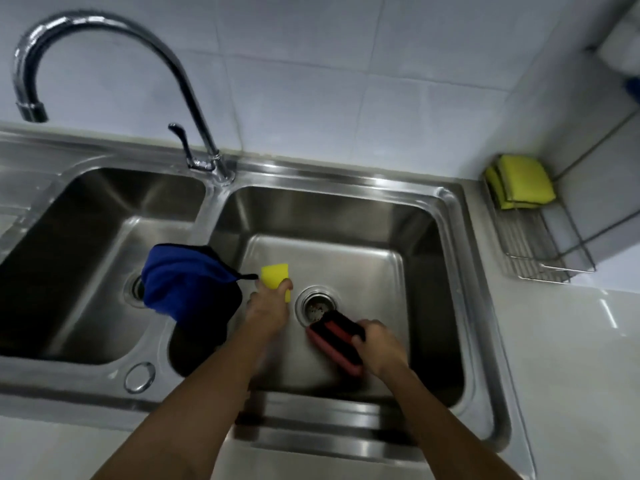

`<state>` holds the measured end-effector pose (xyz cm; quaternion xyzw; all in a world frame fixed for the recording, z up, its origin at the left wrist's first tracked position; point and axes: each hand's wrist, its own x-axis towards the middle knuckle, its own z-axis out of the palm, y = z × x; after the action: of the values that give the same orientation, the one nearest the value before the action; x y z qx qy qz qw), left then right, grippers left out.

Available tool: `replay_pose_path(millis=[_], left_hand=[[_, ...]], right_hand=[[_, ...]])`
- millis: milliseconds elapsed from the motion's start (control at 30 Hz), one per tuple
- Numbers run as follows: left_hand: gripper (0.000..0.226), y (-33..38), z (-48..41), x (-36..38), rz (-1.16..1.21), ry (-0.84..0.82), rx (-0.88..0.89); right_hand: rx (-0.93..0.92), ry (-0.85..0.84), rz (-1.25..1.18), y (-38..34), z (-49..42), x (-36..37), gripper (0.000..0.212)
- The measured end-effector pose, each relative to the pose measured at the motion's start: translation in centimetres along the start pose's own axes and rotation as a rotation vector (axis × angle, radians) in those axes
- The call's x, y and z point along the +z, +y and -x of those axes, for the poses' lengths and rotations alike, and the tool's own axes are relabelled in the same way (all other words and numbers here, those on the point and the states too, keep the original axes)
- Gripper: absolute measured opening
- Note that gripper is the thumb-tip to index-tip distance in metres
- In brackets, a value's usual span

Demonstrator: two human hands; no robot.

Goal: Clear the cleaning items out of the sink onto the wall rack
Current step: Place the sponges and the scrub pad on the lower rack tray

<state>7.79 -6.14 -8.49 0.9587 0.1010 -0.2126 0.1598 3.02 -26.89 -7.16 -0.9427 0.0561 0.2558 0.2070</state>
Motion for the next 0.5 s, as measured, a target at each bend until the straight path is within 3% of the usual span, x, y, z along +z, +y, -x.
replay_pose_path(millis=[133, 300, 400, 500], left_hand=[[0.056, 5.7, -0.6, -3.9, 0.091, 0.102, 0.106], [0.055, 13.9, -0.3, -7.5, 0.206, 0.252, 0.387], [0.054, 19.5, 0.4, -9.3, 0.263, 0.352, 0.523], [0.053, 24.7, 1.0, -10.7, 0.292, 0.398, 0.648]], right_hand=[[-0.076, 0.211, 0.020, 0.3, 0.7, -4.9, 0.041], [-0.152, 0.595, -0.038, 2.5, 1.6, -13.2, 0.043], [-0.141, 0.858, -0.118, 4.9, 2.3, -18.2, 0.039], [-0.063, 1.005, -0.081, 8.2, 3.0, -21.9, 0.039]])
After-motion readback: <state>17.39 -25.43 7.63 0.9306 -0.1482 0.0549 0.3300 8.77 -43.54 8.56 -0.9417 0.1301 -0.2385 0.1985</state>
